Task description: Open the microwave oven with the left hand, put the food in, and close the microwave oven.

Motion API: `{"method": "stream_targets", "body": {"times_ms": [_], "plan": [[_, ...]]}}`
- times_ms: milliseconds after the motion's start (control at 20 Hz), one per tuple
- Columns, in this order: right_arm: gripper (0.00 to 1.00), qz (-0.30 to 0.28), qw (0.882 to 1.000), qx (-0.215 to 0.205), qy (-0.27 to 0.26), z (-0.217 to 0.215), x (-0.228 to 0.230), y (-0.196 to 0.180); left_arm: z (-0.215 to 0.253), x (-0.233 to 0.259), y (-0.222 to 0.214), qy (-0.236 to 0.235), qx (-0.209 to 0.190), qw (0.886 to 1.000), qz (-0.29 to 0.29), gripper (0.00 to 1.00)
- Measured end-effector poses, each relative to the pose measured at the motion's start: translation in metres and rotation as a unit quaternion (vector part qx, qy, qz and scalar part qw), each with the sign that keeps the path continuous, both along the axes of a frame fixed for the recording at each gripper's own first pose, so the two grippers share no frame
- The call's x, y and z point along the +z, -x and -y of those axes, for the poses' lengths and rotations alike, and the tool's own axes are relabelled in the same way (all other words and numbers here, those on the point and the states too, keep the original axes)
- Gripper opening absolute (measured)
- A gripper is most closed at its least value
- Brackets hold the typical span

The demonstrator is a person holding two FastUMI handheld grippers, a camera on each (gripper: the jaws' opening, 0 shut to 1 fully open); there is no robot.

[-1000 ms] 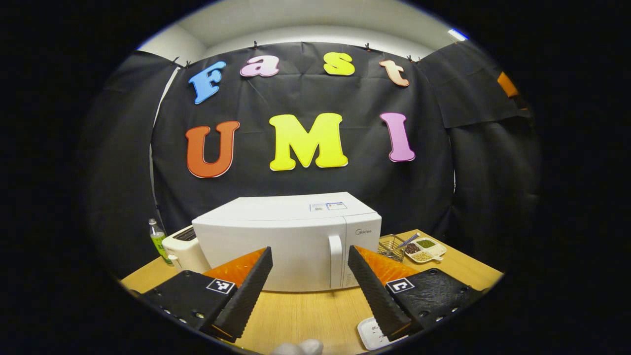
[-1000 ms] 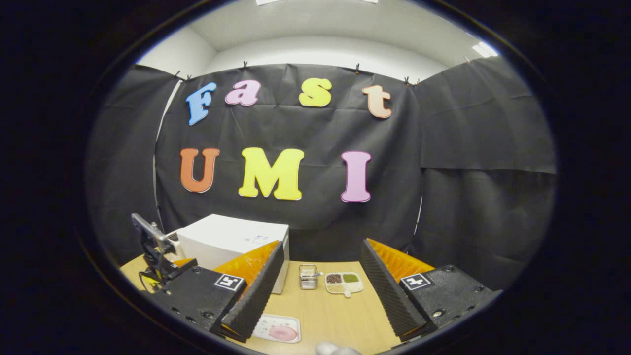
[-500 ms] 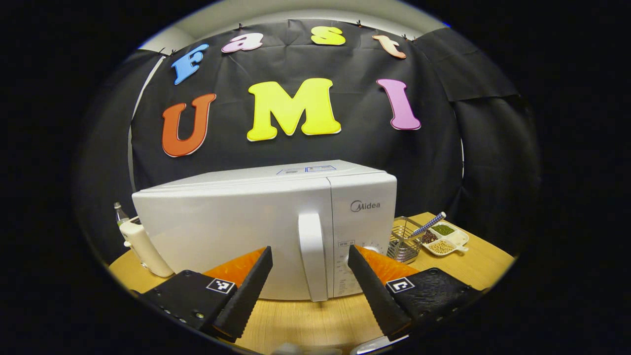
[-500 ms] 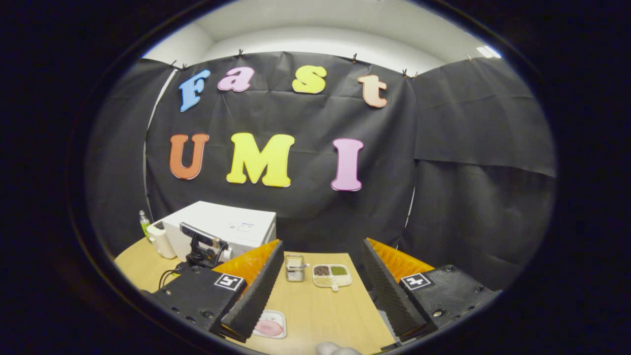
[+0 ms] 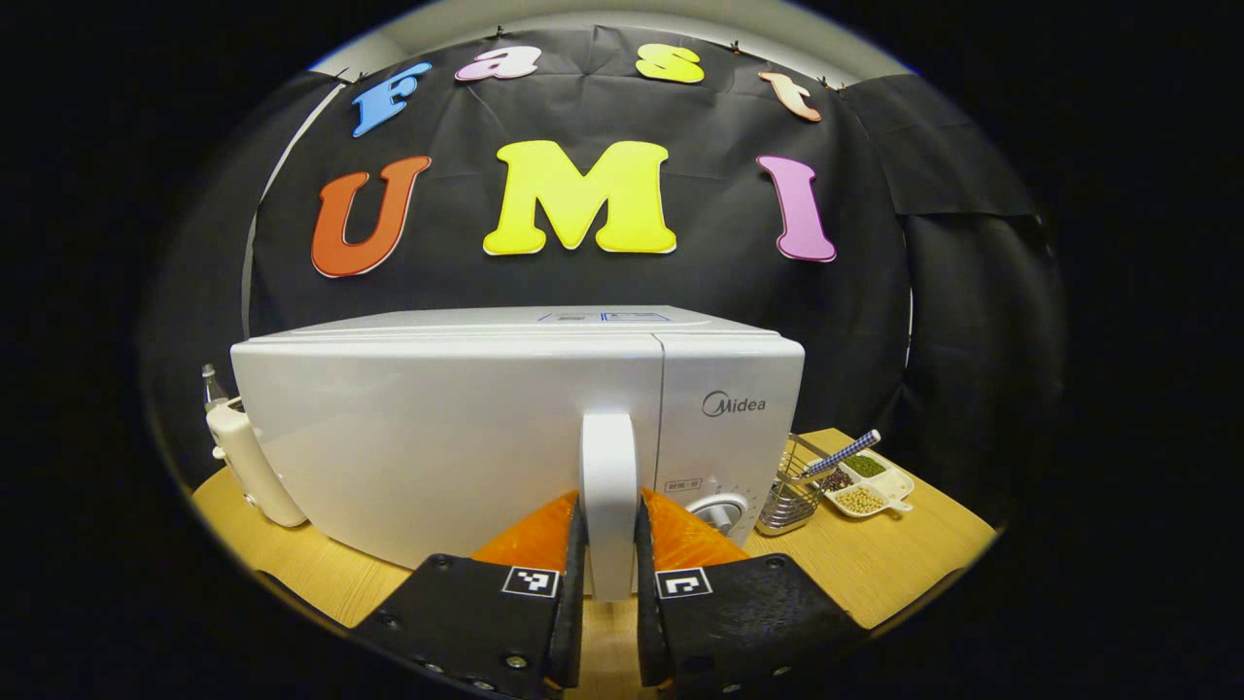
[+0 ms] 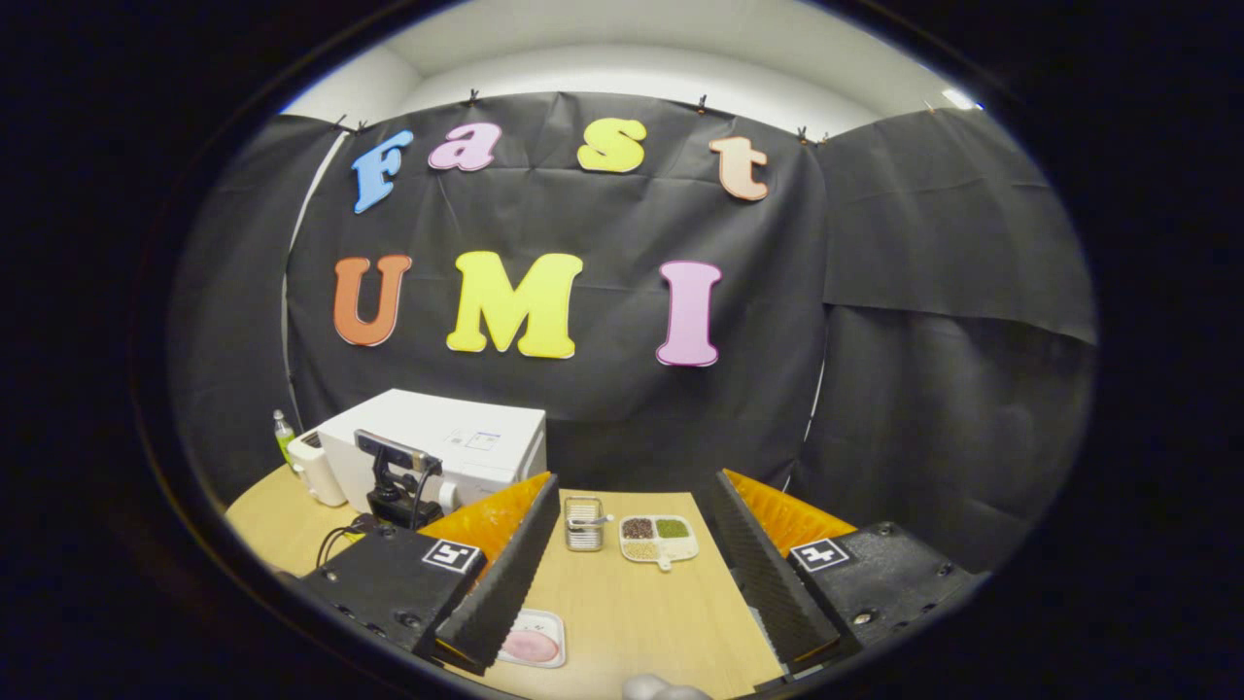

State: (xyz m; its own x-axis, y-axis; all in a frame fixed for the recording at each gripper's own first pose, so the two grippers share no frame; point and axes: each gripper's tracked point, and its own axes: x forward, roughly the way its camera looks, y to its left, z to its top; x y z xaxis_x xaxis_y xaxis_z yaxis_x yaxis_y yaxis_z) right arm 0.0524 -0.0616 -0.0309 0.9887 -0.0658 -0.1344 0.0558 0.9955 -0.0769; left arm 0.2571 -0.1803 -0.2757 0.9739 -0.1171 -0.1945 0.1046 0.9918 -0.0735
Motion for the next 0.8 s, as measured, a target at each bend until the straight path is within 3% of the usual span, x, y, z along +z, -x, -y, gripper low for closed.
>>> {"method": "stream_targets", "body": {"times_ms": [150, 600, 800], "plan": [[1.00, -0.001, 1.000, 0.004, -0.003, -0.004, 0.000, 0.001, -0.001, 0.000, 0.002, -0.001, 0.007, 1.000, -0.001, 0.10], [1.00, -0.002, 1.000, 0.006, 0.006, -0.005, 0.001, 0.010, -0.003, -0.001, 0.006, -0.003, -0.005, 1.000, -0.012, 0.10], [1.00, -0.001, 1.000, 0.012, 0.000, -0.012, 0.001, 0.009, -0.011, -0.002, 0.045, -0.012, -0.016, 1.000, -0.010, 0.10]]}}
